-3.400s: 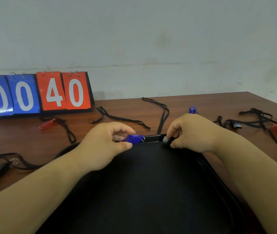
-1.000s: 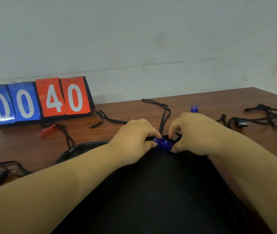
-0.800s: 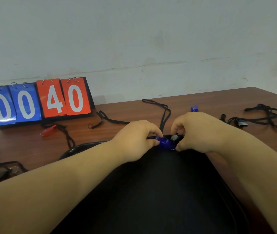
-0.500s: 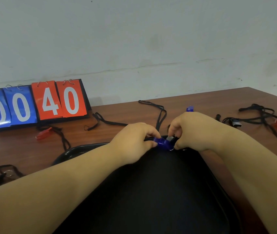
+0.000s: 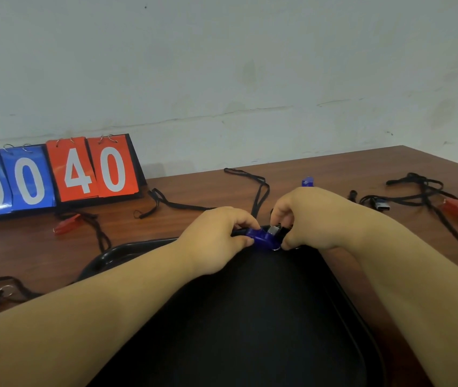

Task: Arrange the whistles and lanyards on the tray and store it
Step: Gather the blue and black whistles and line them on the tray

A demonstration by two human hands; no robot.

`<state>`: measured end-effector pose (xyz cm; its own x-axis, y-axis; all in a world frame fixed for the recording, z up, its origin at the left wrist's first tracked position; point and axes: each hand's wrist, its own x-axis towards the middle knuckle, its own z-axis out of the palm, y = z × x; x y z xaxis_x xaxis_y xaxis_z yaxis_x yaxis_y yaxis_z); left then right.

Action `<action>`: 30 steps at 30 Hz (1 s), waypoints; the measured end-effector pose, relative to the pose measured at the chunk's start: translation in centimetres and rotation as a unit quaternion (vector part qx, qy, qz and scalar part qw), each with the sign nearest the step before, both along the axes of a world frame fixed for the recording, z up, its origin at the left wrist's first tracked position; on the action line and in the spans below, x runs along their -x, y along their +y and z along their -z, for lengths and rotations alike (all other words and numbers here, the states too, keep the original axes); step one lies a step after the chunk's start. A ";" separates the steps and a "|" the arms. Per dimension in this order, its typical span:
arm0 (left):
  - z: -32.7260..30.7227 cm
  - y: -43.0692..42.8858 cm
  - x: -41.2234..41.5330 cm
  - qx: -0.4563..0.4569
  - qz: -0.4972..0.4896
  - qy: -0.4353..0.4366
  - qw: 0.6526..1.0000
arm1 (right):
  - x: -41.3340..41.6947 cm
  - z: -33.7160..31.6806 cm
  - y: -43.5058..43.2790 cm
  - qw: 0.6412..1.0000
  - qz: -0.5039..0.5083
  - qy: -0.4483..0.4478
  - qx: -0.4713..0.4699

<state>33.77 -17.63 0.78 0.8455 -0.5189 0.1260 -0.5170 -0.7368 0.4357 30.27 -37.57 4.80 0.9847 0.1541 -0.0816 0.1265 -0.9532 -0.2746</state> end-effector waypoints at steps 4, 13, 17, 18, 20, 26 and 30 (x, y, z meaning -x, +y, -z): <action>-0.1 0.0 0.1 0.001 -0.003 0.001 1.000 | 0.0 -0.1 -0.4 1.000 0.004 -0.012 -0.007; -2.1 -0.6 -0.1 0.040 -0.004 -0.003 0.999 | -0.1 -1.0 -3.6 0.993 0.069 -0.061 -0.076; -3.3 -2.1 -0.5 0.054 0.001 -0.017 0.998 | 0.6 -1.8 -5.8 0.984 0.095 -0.060 -0.137; -3.5 -2.6 -0.6 0.054 0.001 -0.020 0.998 | 0.7 -1.9 -6.3 0.981 0.105 -0.060 -0.149; -3.8 -3.3 -0.8 0.047 -0.002 -0.027 0.999 | 0.8 -1.9 -7.1 0.977 0.122 -0.065 -0.162; -3.3 -3.5 -1.1 0.022 -0.004 -0.023 0.999 | 0.5 -1.2 -5.4 0.987 0.060 -0.008 -0.150; -3.2 -3.5 -1.4 0.011 -0.017 -0.018 1.000 | 0.4 -1.0 -5.6 0.986 0.082 -0.024 -0.145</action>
<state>35.20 -21.18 4.01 0.8570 -0.4870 0.1681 -0.5080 -0.7441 0.4340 29.86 -43.16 5.83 0.9999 0.0024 -0.0107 -0.0037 -0.8441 -0.5362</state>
